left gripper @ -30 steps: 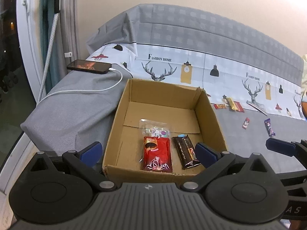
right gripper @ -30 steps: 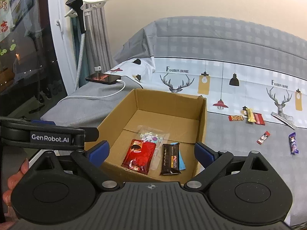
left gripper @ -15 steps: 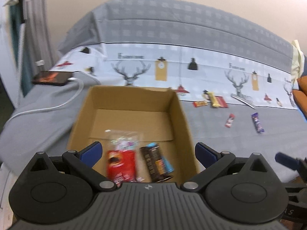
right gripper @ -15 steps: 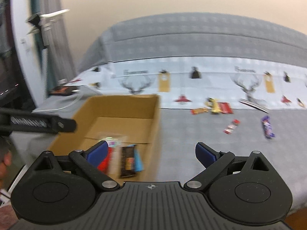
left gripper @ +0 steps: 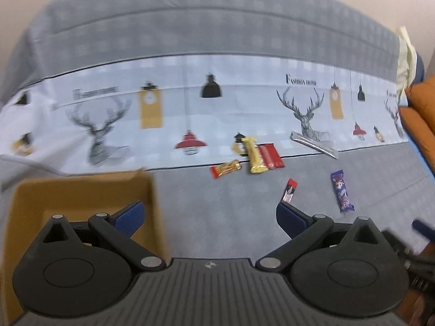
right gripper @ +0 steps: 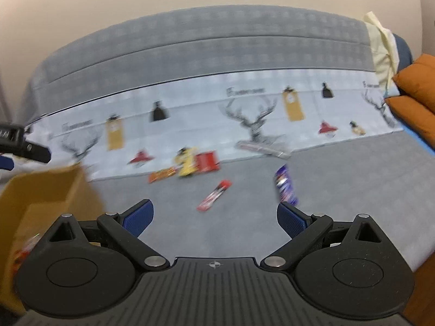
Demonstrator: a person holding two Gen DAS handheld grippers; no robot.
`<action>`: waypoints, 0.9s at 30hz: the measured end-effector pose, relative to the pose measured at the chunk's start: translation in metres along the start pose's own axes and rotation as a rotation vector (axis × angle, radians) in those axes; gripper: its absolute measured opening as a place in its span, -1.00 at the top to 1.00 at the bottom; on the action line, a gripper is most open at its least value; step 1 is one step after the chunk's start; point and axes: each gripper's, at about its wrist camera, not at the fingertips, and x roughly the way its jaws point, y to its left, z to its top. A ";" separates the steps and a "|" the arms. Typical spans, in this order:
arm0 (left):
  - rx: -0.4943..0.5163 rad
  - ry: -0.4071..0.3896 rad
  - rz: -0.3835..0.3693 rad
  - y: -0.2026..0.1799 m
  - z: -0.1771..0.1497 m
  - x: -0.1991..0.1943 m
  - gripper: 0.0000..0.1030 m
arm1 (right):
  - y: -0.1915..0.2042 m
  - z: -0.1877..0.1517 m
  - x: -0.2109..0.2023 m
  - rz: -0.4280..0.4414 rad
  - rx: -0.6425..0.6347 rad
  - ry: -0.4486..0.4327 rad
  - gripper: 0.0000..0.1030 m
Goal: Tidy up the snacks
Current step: 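Grasp the yellow candy bar with the left gripper while the right grasps the silver stick pack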
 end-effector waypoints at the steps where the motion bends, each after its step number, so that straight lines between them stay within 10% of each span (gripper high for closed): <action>1: 0.006 0.022 -0.007 -0.007 0.009 0.018 -0.99 | -0.011 0.009 0.014 -0.012 -0.003 -0.002 -0.91; 13: -0.138 0.305 -0.054 -0.042 0.086 0.259 -0.99 | -0.073 0.088 0.252 -0.027 -0.173 0.056 -0.94; 27: -0.019 0.443 -0.077 -0.057 0.106 0.373 -0.99 | -0.089 0.090 0.435 -0.075 -0.271 0.260 -1.00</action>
